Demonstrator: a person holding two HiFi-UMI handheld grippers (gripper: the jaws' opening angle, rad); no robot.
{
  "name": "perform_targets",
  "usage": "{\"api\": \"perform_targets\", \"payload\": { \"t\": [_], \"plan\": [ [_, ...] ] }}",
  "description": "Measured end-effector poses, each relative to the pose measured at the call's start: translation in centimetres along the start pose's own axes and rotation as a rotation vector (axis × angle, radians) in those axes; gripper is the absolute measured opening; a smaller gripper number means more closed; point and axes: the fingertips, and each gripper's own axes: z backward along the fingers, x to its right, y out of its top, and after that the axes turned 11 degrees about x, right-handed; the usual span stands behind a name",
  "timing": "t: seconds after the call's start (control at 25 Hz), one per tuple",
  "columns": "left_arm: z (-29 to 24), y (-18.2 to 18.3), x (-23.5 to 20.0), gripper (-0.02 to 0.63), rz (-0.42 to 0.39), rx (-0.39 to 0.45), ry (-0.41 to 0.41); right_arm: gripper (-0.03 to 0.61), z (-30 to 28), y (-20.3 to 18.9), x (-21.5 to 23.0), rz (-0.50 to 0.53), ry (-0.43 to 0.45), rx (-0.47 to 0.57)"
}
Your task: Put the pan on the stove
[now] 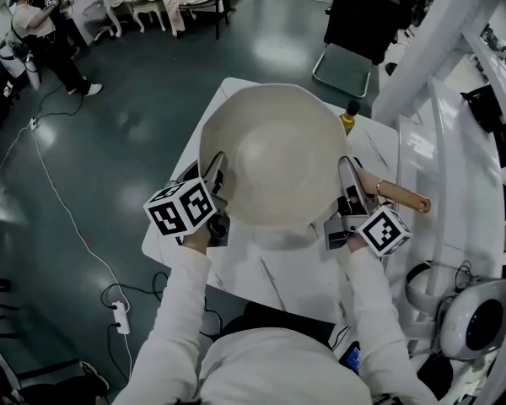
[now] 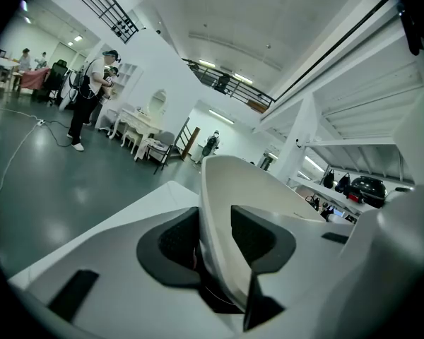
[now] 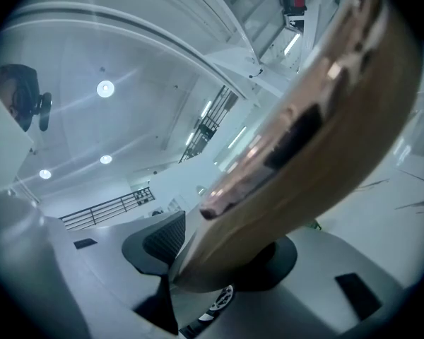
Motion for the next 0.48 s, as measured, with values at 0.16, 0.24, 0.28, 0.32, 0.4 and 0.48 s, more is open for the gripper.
{"api": "perform_targets", "payload": {
  "t": [0.16,0.24,0.28,0.32,0.4,0.48],
  "plan": [
    [-1.0,-0.6,-0.3,0.144,0.004,-0.007,0.011,0.225,-0.7,-0.4,0.9,-0.006,-0.004,-0.022],
    [-1.5,-0.9,-0.4,0.144,0.005,-0.013,0.017,0.225,-0.9,-0.7,1.6,-0.020,-0.021,-0.033],
    [-1.7,-1.0,-0.4,0.144,0.006,-0.016,0.019,0.224,-1.1,-0.8,1.7,-0.024,-0.022,-0.034],
    [-1.9,-1.1,-0.5,0.144,0.006,-0.019,0.022,0.224,-1.3,-0.8,1.8,-0.024,-0.017,-0.034],
    [-2.3,-1.3,-0.6,0.144,0.007,-0.026,0.028,0.224,-1.6,-0.9,2.3,-0.030,-0.016,-0.035],
    [-2.8,-1.7,-0.7,0.144,0.006,-0.036,0.032,0.224,-1.7,-1.2,3.1,-0.042,-0.038,-0.046]
  ]
}}
